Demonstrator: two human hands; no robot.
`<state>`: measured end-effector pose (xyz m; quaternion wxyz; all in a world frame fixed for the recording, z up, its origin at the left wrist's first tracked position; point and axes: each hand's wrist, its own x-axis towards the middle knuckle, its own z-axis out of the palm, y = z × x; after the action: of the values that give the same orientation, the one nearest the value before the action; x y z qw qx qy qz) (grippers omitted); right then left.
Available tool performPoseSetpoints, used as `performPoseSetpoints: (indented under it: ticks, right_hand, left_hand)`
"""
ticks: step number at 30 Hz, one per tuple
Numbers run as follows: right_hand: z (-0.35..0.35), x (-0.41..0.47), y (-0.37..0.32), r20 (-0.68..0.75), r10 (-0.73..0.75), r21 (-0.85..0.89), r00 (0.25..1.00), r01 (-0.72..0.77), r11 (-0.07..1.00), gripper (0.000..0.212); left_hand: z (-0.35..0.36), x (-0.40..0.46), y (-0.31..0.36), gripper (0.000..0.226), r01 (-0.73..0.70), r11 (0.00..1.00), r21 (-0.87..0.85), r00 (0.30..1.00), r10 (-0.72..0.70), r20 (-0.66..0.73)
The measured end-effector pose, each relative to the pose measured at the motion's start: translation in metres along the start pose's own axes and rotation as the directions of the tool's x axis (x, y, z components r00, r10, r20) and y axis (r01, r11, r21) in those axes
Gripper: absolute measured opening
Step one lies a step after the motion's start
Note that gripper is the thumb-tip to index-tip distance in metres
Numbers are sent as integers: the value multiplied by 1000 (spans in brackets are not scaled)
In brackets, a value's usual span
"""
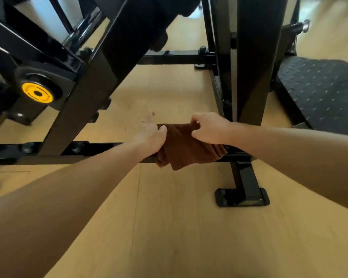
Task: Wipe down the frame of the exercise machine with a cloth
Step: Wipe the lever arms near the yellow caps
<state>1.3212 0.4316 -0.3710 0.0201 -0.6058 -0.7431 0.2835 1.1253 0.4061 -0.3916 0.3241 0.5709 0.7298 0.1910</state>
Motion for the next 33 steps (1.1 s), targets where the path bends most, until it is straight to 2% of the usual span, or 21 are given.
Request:
performPoseSetpoints:
  ticks: [2,4,6,9,11,14,17,19,22,25,29,31,33]
  right_hand:
    - [6,-3,7,-43,65,-61,997,-67,996,32]
    - [17,-7,9,-101,34,-167,994,-51,985,38]
    - [26,-12,11,-74,16,-196,997,-30,980,38]
    - [26,-14,18,-36,114,-61,993,-116,991,46]
    - [25,-12,23,-101,183,35,978,-180,983,47]
    - [33,-7,31,-162,252,201,954,-218,955,43]
    - [50,2,38,-251,336,360,908,-235,903,39]
    - [64,4,40,-383,290,245,877,-206,947,35]
    - [81,10,45,-533,178,40,827,-185,982,30]
    - [83,14,49,-583,150,49,799,-149,988,29]
    - [87,9,49,-626,91,7,774,-111,994,33]
    - [85,8,49,-593,102,20,799,-112,993,43]
    - [81,12,48,-514,145,120,845,-96,988,58]
  left_hand:
    - [11,6,1,70,-256,937,240,965,232,123]
    - [24,6,1,80,-505,764,401,861,417,290]
    - [39,7,1,85,-598,687,413,798,458,392]
    - [58,12,2,86,-610,628,483,792,479,379]
    - [66,18,12,86,-605,557,569,795,469,385]
    - [82,21,27,88,-643,460,612,761,473,444]
    - [93,20,23,86,-663,409,627,724,564,397]
    - [92,17,13,87,-657,353,666,698,619,360]
    - [87,18,-1,88,-654,324,684,679,649,342]
    - [62,24,-30,88,-649,332,684,692,631,350]
    - [10,27,-76,84,-599,395,696,756,566,329]
    - [7,27,-75,82,-584,407,703,782,514,352]
    - [10,24,-65,81,-574,384,723,789,498,361]
